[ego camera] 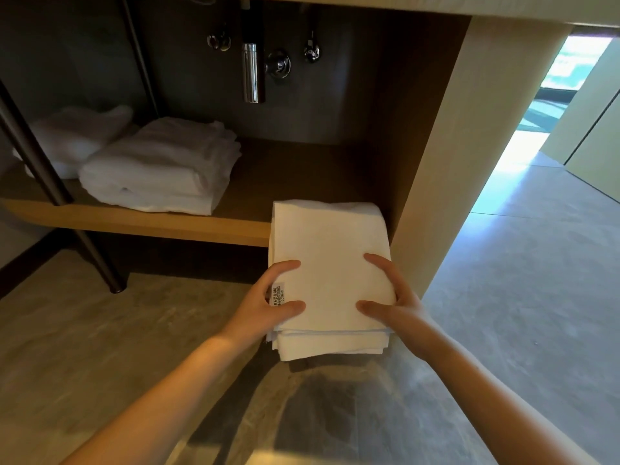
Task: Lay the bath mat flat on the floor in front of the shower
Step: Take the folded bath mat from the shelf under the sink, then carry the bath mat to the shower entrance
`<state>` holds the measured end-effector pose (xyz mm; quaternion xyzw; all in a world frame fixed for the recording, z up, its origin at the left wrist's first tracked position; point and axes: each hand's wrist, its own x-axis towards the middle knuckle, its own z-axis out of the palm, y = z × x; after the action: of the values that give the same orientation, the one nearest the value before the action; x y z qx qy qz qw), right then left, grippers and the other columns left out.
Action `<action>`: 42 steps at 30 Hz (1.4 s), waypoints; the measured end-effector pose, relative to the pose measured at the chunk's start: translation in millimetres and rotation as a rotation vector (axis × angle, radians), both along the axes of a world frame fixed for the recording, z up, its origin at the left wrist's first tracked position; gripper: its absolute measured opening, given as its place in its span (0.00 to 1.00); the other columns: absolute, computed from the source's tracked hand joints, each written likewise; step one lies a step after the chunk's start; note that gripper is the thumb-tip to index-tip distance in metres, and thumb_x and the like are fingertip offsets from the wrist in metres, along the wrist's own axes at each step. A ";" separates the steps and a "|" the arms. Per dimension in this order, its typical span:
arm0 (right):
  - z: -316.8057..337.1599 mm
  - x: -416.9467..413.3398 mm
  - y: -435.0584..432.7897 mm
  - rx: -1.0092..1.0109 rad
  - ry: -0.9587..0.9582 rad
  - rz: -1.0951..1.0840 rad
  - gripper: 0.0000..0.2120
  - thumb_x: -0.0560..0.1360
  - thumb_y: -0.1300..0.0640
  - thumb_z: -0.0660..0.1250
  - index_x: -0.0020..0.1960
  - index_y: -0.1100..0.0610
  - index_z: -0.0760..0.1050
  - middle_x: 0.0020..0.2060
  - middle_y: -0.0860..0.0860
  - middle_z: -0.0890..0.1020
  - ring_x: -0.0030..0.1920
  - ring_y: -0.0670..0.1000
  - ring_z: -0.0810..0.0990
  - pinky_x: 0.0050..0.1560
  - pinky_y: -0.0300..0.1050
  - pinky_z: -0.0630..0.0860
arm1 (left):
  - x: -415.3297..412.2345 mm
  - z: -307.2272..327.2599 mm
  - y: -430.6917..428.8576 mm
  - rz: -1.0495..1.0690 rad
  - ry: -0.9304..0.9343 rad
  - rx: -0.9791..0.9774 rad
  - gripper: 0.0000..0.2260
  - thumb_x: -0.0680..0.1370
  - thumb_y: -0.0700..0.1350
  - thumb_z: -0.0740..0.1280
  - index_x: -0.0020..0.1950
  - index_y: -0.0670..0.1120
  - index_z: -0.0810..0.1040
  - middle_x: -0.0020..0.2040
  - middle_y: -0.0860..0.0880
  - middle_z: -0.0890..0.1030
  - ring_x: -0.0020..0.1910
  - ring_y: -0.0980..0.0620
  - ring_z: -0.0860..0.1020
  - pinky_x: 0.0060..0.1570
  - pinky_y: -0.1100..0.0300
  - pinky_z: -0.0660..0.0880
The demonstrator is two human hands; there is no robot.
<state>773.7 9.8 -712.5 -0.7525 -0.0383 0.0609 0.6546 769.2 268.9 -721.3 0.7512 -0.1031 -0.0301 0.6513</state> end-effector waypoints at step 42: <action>658.1 -324.0 14.8 0.101 0.296 -0.086 0.37 0.67 0.70 0.73 0.66 0.37 0.73 0.60 0.36 0.78 0.53 0.43 0.81 0.46 0.40 0.81 | -331.3 662.0 4.0 0.136 0.431 -0.060 0.33 0.71 0.38 0.75 0.66 0.69 0.71 0.67 0.69 0.71 0.64 0.65 0.73 0.55 0.64 0.77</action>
<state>449.7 24.6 -54.4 -0.7025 0.0880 0.1412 0.6920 437.8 273.0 -59.3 0.7129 0.0885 -0.1427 0.6809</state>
